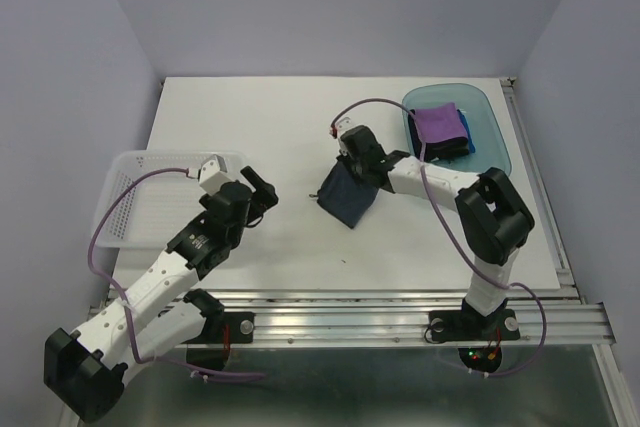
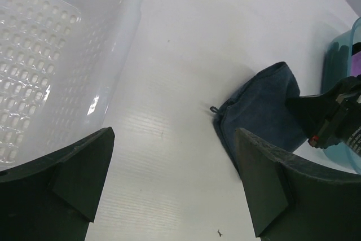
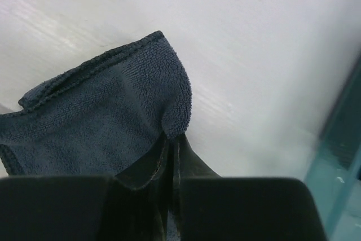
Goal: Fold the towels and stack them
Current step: Neatly place the folded towel into the bin
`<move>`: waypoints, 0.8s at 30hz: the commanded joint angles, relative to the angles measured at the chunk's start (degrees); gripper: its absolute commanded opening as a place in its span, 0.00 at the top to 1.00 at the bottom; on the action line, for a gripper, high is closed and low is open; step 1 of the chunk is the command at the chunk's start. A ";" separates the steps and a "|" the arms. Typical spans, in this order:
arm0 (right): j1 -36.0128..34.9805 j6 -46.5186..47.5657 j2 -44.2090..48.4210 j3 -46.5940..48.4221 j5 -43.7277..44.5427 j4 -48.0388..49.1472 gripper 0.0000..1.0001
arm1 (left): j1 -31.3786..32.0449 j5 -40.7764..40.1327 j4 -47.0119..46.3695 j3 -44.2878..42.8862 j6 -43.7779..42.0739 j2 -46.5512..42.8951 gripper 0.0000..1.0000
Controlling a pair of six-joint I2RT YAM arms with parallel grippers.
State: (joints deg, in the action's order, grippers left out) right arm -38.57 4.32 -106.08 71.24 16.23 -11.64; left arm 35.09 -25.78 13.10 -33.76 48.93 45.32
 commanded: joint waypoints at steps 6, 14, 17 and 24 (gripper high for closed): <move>5.68 7.89 4.65 7.06 14.97 2.14 0.99 | -1.69 -3.05 -1.76 -1.84 -1.20 2.40 0.01; 10.70 9.57 5.10 10.41 14.79 1.97 0.99 | -3.19 -1.82 -2.64 -3.33 -1.90 5.30 0.01; 12.55 10.36 4.22 12.34 15.06 1.79 0.99 | -3.63 -1.47 -3.00 -3.86 -2.34 5.92 0.01; 16.24 12.65 3.43 16.64 16.37 2.41 0.99 | -4.41 -1.12 -3.26 -3.95 -2.26 6.36 0.01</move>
State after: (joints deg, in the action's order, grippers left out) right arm -23.83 15.20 -103.83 82.70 30.09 -11.97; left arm 31.38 -26.35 11.62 -35.00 47.40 51.64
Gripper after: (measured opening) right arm 0.050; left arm 0.986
